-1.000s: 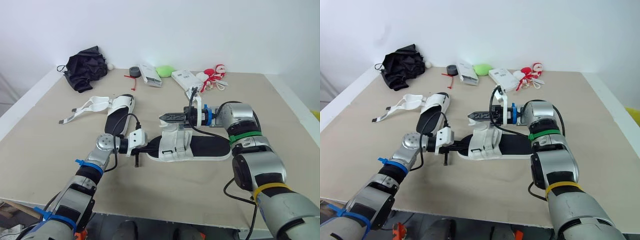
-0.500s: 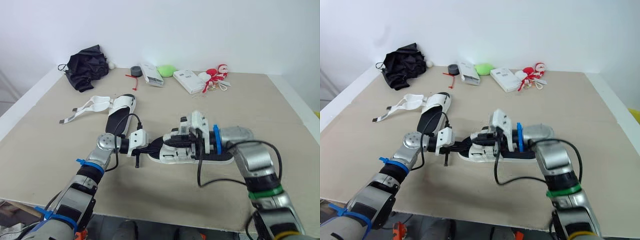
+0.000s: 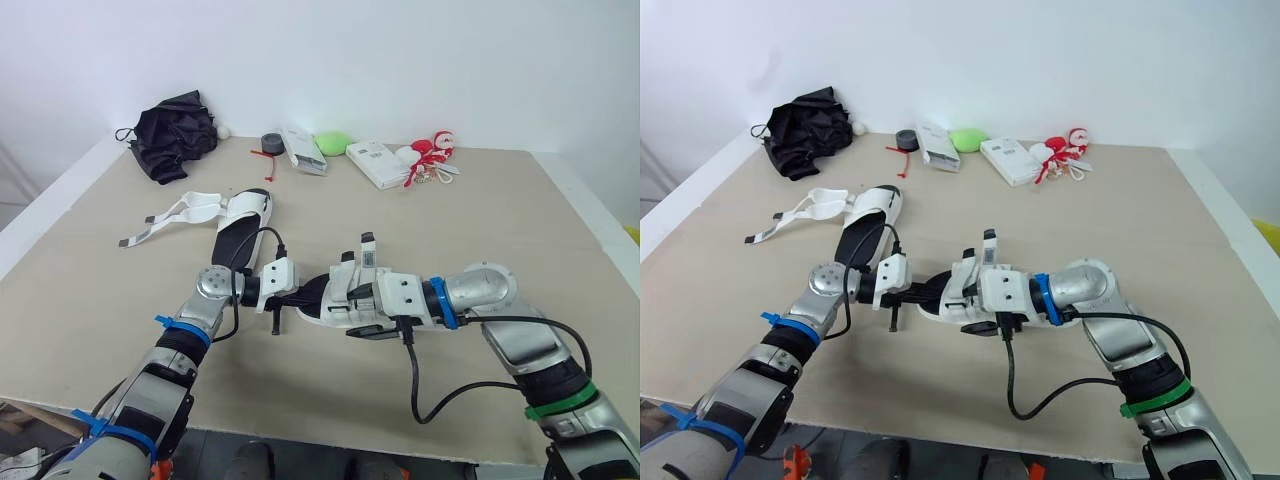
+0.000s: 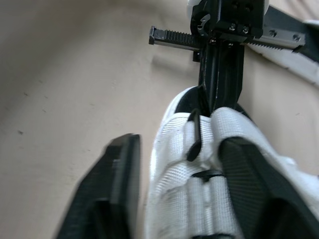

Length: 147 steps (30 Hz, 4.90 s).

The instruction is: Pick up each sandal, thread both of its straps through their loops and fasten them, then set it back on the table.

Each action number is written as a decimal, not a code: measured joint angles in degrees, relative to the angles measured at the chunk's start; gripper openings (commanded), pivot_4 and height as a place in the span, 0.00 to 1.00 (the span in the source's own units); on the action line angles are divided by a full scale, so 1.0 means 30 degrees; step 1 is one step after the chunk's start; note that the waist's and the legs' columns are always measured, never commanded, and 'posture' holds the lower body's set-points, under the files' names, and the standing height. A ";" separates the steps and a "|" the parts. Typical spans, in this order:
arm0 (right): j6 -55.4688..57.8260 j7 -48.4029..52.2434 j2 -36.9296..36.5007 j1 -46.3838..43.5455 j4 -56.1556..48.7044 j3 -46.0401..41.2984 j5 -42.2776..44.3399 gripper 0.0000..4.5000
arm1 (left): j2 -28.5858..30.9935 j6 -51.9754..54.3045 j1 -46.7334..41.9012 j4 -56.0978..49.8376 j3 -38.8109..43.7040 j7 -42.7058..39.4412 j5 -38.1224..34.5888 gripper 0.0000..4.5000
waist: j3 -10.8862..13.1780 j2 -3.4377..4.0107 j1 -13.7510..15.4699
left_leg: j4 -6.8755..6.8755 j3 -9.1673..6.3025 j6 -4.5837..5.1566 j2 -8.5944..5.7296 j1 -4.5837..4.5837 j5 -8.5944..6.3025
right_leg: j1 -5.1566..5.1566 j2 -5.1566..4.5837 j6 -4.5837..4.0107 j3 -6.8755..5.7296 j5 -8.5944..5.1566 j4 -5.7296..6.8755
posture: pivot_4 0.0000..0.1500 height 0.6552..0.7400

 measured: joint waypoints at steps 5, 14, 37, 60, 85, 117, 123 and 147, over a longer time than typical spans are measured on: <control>0.5821 0.1397 -0.0596 -0.3978 0.2129 -0.2086 0.3511 0.78 | 0.0007 0.0000 -0.0140 0.0143 -0.0016 0.0051 0.0027 0.00 | 0.0061 0.0083 -0.0008 | -0.0018 -0.0003 -0.0001 0.0003 0.0009 0.0000 | -0.0003 -0.0010 -0.0004 -0.0017 0.0055 -0.0019 | 1.00 1.00; 1.2484 -0.3094 0.2496 -0.7361 0.5945 -0.1413 0.4358 0.78 | 0.0001 0.0000 -0.0165 0.0145 -0.0019 0.0034 0.0027 0.00 | 0.0008 0.0141 -0.0004 | -0.0021 0.0016 0.0001 -0.0007 -0.0001 0.0001 | -0.0023 -0.0018 0.0002 -0.0018 0.0090 -0.0017 | 1.00 1.00; 1.3274 -0.3926 0.3479 -0.9158 1.1442 0.0278 0.2666 0.41 | 0.0026 -0.0001 -0.0131 0.0139 -0.0017 0.0217 0.0023 0.00 | -0.0026 0.0204 -0.0036 | -0.0013 0.0003 0.0033 -0.0012 -0.0018 0.0020 | -0.0038 -0.0001 0.0038 -0.0012 0.0147 -0.0001 | 1.00 1.00; 1.2117 -0.3341 0.3948 -0.7929 0.7836 -0.3943 0.5948 0.02 | -0.0029 -0.0002 -0.0035 0.0111 -0.0016 0.0456 0.0012 0.00 | -0.0034 0.0189 -0.0028 | -0.0012 -0.0009 0.0034 -0.0010 -0.0026 0.0021 | -0.0030 0.0003 0.0049 -0.0016 0.0161 0.0000 | 1.00 1.00; 1.7709 -0.2301 -0.2485 0.2900 -0.6631 -0.2811 1.1453 0.59 | -0.0087 0.0001 0.0018 0.0146 -0.0028 0.0420 -0.0005 0.00 | 0.0014 0.0003 -0.0020 | -0.0020 0.0033 -0.0022 -0.0035 -0.0022 -0.0014 | -0.0017 -0.0246 0.0096 -0.0074 0.0152 -0.0170 | 1.00 1.00; 2.4466 -1.1933 0.5660 0.1601 -0.3564 -0.3830 1.1604 0.01 | 0.0003 0.0000 0.0319 -0.0097 -0.0026 0.0573 -0.0017 0.00 | -0.0126 0.0057 -0.0047 | -0.0038 0.0017 -0.0019 -0.0002 -0.0017 -0.0015 | -0.0056 -0.0245 0.0109 -0.0171 0.0171 -0.0165 | 1.00 1.00; 2.4429 -1.1951 0.5600 0.1614 -0.3578 -0.3869 1.1846 0.01 | 0.0003 0.0000 0.0321 -0.0097 -0.0026 0.0604 -0.0016 0.00 | -0.0125 0.0055 -0.0047 | -0.0038 0.0015 -0.0019 0.0003 -0.0021 -0.0015 | -0.0062 -0.0245 0.0109 -0.0171 0.0171 -0.0165 | 1.00 1.00; 2.2492 -0.7989 0.2787 -0.7746 0.8831 -0.1894 1.0345 0.01 | -0.0037 -0.0002 0.0312 -0.0095 -0.0022 0.0869 -0.0023 0.00 | -0.0156 0.0158 -0.0039 | -0.0023 0.0085 0.0014 -0.0053 -0.0103 0.0004 | -0.0148 -0.0241 0.0151 -0.0183 0.0260 -0.0147 | 1.00 1.00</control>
